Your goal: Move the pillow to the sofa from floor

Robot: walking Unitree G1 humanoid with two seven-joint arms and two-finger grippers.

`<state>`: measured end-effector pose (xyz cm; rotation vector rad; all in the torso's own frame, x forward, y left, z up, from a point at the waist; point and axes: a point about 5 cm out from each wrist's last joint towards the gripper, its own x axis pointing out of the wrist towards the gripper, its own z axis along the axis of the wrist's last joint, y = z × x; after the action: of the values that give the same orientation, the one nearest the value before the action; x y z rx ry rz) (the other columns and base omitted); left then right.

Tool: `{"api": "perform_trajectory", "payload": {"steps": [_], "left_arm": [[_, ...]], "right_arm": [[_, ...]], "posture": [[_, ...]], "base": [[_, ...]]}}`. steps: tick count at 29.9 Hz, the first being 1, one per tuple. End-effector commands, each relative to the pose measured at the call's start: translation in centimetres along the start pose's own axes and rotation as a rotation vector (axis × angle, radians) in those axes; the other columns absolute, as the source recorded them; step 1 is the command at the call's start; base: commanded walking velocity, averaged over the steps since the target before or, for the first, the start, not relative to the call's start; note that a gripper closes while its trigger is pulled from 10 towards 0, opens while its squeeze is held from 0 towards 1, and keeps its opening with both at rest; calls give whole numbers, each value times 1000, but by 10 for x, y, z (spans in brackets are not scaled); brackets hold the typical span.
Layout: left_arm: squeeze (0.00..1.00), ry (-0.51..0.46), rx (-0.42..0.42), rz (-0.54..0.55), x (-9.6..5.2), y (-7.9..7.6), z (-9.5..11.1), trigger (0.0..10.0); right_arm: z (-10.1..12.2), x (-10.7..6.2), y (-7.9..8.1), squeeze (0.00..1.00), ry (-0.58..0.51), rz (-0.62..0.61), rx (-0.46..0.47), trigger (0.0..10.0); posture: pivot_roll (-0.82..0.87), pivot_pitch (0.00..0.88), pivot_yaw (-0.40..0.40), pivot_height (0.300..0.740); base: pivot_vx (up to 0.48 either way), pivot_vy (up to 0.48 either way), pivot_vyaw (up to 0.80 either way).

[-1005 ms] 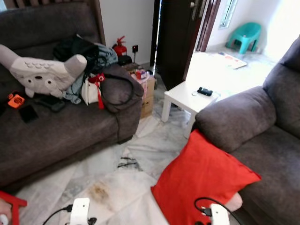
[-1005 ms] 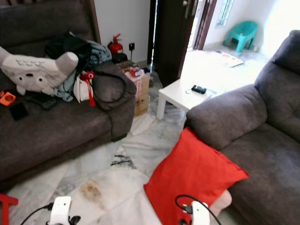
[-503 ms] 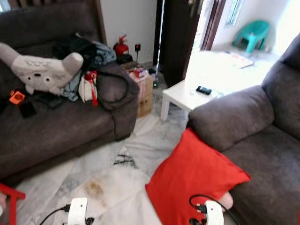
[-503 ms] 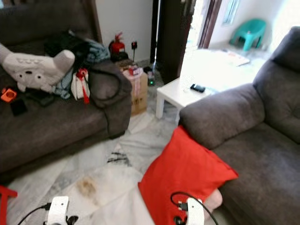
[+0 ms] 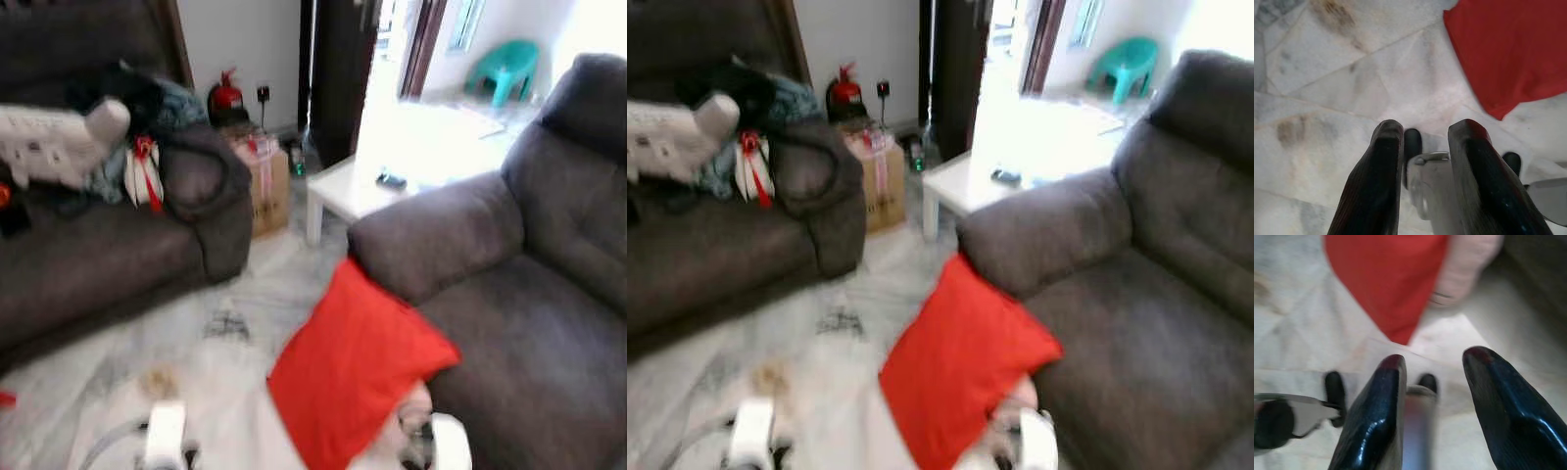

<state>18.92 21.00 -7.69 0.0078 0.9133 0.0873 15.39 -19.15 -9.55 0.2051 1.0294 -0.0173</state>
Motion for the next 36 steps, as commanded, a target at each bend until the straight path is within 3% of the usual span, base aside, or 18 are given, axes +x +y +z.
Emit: {"api": "perform_trajectory", "payload": {"steps": [1,30,36], "left_arm": [[0,6,-5,18,-1,8,-2,10000],[0,3,-33,23,-2,12,-4,10000],[0,6,-34,25,-2,12,-4,10000]], "right_arm": [[5,2,6,0,-14,10,8,10000],[5,2,6,0,-30,-8,33,10000],[5,2,6,0,-32,-13,43,10000]], "posture": [[61,0,-51,740],[63,0,-47,740],[63,0,-47,740]], "base": [[0,0,0],[0,0,-85],[266,0,0]]}}
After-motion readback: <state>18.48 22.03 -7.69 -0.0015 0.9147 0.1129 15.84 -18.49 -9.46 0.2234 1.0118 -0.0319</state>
